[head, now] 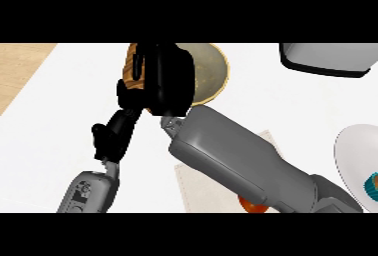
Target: Pick the croissant from the placemat and place it in the bowl
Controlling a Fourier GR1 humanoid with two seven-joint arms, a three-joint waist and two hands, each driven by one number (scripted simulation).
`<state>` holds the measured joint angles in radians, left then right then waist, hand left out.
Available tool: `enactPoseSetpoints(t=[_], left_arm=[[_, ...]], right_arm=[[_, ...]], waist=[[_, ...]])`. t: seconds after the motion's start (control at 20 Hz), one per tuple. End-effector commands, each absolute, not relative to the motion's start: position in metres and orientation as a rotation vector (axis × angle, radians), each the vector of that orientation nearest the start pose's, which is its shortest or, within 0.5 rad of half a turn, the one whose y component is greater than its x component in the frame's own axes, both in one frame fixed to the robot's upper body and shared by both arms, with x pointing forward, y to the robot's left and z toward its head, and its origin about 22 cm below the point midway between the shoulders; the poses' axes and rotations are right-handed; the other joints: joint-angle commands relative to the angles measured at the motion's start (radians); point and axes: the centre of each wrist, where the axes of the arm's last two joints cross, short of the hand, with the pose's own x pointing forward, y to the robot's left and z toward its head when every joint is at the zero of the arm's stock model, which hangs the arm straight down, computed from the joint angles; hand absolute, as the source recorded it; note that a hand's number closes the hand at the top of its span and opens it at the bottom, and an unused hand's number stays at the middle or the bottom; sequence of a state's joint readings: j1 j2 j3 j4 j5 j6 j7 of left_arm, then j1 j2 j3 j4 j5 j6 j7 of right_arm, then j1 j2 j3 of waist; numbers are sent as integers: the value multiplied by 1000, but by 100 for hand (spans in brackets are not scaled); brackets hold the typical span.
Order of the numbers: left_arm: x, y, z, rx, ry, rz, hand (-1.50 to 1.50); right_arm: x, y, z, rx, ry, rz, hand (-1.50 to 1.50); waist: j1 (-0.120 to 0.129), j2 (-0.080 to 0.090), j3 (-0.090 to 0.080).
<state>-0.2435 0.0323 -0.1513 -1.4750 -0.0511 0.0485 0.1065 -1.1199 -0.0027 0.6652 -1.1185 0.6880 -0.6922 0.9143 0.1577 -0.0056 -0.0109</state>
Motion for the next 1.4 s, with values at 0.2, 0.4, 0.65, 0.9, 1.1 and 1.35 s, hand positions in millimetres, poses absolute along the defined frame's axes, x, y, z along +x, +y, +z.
enactPoseSetpoints(t=[0.2, 0.4, 0.65, 0.9, 1.1, 1.35], left_arm=[[294, 161, 32, -66, -1592, -252, 0], [301, 165, 43, -46, -1614, -254, 0], [297, 166, 38, -58, -1611, -241, 0], [298, 184, 40, -28, -1620, -223, 0], [304, 181, 40, -22, -1631, -196, 0], [287, 182, 28, -36, -1602, -216, 0]], right_arm=[[336, 78, 267, -922, -1761, 298, 150], [347, 84, 281, -1016, -1712, 251, 150], [363, 82, 292, -1046, -1611, 215, 150], [382, 77, 295, -1244, -1484, 299, 150], [393, 71, 281, -1333, -1397, 369, 150], [411, 50, 238, -1373, -1338, 324, 150]], waist=[[11, 9, -1], [5, 15, 0], [7, 27, 1], [-25, 24, 3], [-39, 28, 3], [-33, 27, 5]])
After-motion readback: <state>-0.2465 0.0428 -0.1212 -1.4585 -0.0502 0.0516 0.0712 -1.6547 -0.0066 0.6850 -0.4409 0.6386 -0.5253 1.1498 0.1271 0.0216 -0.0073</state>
